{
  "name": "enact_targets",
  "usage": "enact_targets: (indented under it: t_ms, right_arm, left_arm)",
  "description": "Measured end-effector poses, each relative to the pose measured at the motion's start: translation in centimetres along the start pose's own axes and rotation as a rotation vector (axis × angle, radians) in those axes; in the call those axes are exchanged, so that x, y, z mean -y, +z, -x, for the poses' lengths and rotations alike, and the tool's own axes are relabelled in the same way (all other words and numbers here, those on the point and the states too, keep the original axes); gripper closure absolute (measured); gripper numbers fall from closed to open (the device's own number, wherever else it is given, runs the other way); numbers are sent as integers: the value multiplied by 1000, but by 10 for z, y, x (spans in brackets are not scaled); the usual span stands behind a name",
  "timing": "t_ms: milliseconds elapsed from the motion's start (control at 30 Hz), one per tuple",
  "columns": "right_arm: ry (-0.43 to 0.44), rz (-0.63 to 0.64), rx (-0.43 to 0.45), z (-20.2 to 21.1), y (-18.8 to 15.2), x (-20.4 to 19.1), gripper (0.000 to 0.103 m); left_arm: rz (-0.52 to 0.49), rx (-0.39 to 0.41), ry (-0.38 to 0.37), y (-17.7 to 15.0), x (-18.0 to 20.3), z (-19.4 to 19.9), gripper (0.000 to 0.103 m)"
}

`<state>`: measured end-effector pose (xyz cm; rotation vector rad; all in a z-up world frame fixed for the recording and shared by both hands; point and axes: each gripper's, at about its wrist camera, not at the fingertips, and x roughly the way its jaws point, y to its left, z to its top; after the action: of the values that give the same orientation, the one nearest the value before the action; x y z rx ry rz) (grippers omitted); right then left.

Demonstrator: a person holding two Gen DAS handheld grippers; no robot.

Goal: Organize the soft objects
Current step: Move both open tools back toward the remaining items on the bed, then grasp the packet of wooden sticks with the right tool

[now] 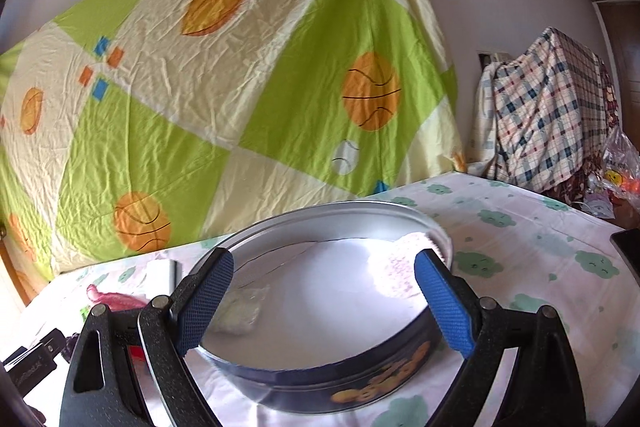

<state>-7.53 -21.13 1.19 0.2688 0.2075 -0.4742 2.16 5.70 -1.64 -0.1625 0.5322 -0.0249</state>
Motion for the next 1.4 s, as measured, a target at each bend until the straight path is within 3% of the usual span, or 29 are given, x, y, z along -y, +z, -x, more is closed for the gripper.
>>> enact_targets:
  t_ms: [467,700,900,1033,1233,1400]
  right_arm:
    - [157,131,-94,1,-21,-79,11]
    - [253,229,-193,-7,-35,-118,25]
    - [394,278,-330,-15,-52,-150,51]
    - [464,372,-383,-22,-64,-183,52]
    - [446,494,-507,-53,-81,-221,52]
    - [377,486,-630,-88,-90,-223,51]
  left_arm:
    - [57,-21,76,10,-55,-12,3]
    - [123,-44,121,15,-92,-19,3]
    - [169,-80,152,17,-117,-27,3]
    - [205,-112,157,16,-130,-33,3]
    - [201,-123,176,16,-141,-36,3]
    - [213,-145,167,16,-145,-41,3]
